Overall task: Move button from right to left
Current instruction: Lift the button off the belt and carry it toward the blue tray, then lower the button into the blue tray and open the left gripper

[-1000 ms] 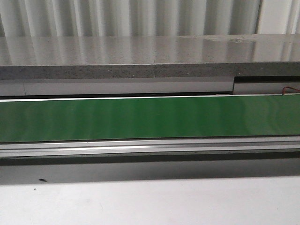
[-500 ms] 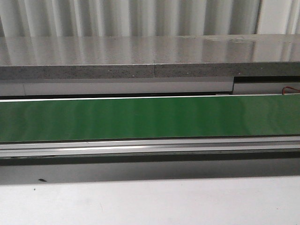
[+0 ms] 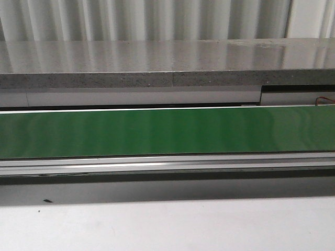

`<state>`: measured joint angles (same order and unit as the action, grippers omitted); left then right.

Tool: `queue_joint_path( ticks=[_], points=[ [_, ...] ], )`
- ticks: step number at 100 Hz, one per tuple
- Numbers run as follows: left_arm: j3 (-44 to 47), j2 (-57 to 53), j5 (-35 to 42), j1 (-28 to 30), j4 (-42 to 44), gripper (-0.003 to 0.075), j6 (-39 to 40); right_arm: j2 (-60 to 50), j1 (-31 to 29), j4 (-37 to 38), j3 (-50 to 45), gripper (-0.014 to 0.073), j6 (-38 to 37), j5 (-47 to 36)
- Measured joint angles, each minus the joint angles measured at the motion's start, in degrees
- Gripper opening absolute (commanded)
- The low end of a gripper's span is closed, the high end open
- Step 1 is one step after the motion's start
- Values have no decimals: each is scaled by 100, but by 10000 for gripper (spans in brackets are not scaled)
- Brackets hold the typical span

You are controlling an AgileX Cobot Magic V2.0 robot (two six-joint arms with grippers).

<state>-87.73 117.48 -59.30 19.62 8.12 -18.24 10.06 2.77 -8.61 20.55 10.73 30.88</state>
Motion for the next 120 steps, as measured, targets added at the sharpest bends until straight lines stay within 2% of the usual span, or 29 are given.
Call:
queue_joint_path(
  ticks=[9,16,23,27,35,55,80,96,120],
  points=[
    [0,-52,100,0,0,390,49,0,0,0,0,-68,0,0],
    [0,-206,223,0,0,321,240,0,0,0,0,-68,0,0],
    [0,-420,374,0,-61,212,487,0,0,0,0,-68,0,0],
    [0,-570,447,0,-131,119,606,0,0,0,0,-68,0,0],
    [0,-816,557,-99,-207,-16,826,0,0,0,0,-68,0,0],
    [0,-1406,698,-725,-302,-21,1569,0,0,0,0,-68,0,0],
    [43,-1912,796,-1735,-362,-20,1948,0,0,0,0,-68,0,0],
    [423,-2216,1078,-2276,-397,-21,2050,0,0,0,0,-68,0,0],
    [1335,-3017,1523,-2590,-400,-21,2145,0,0,0,0,-68,0,0]
  ],
)
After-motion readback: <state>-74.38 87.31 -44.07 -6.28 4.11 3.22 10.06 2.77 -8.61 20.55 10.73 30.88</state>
